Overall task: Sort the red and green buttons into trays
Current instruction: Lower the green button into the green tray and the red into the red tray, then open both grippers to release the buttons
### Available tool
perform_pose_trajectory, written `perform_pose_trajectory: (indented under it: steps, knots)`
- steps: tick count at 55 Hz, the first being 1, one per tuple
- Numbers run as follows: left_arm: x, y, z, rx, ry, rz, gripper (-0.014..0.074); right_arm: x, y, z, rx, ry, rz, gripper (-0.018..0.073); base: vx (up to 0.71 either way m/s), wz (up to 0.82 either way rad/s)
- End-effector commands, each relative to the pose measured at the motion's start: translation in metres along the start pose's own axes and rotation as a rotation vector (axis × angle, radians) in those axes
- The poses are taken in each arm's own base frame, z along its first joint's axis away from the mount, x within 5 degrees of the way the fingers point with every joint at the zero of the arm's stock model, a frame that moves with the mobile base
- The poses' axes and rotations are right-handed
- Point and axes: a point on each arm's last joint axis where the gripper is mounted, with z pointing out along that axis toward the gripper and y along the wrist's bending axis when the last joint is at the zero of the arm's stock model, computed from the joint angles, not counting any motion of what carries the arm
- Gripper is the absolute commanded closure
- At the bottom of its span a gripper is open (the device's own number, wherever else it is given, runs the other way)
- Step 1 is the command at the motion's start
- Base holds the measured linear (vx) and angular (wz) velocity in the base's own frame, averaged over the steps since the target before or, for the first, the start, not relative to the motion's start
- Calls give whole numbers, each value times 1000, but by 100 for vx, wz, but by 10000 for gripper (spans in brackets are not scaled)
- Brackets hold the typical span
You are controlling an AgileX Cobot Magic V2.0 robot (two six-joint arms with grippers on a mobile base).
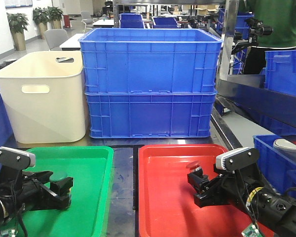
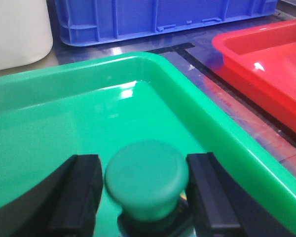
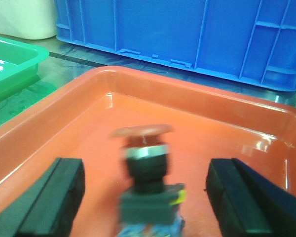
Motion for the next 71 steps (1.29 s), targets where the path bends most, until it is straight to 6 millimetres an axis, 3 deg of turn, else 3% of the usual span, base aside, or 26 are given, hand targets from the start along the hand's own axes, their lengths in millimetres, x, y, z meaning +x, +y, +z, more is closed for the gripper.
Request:
perform_pose_trajectory:
  steps: [1, 2, 3, 11, 18, 24, 29, 30, 32, 33, 43, 50, 61, 71]
  knots:
    - [-34, -6, -13, 28, -150, -1, 90, -35, 0, -8, -13, -158, 17, -30, 0, 0]
    - [-35, -6, -14, 24, -150, 1, 90, -36, 0, -9, -13, -162, 19, -29, 0, 0]
    - [-49, -8, -30, -5, -175, 18, 90, -52, 2, -20, -10, -210, 4, -24, 0, 0]
    - [-74, -12, -63, -58, -228, 47, 90, -80, 6, -44, -1, -286, -31, -24, 0, 0]
    - [-93, -15, -106, -159, -244, 4, 140, -104, 9, -76, 48, -283, -44, 13, 0, 0]
    - [-98, -15, -150, -287, -217, -50, 325, -121, 9, -118, 163, -202, 32, 167, 0, 0]
    - [-87, -23, -182, -331, -205, -87, 544, -126, 10, -154, 268, -138, 119, 382, 0, 0]
    - [-83, -26, -188, -333, -205, -93, 594, -124, 11, -158, 285, -116, 126, 442, 0, 0]
    - [-77, -30, -200, -333, -211, -94, 605, -124, 15, -172, 300, -113, 124, 564, 0, 0]
    - [-72, -31, -203, -332, -207, -98, 605, -122, 19, -180, 299, -112, 121, 575, 0, 0]
    - [-34, -43, -250, -326, -253, -181, 604, -86, 42, -212, 233, -101, 117, 571, 0, 0]
    - [-15, -47, -274, -324, -309, -209, 603, -66, 46, -228, 230, -109, 114, 570, 0, 0]
    - [-4, -51, -295, -320, -391, -217, 602, -48, 47, -244, 257, -93, 117, 567, 0, 0]
    - [-3, -51, -297, -318, -402, -217, 602, -45, 47, -245, 263, -85, 118, 567, 0, 0]
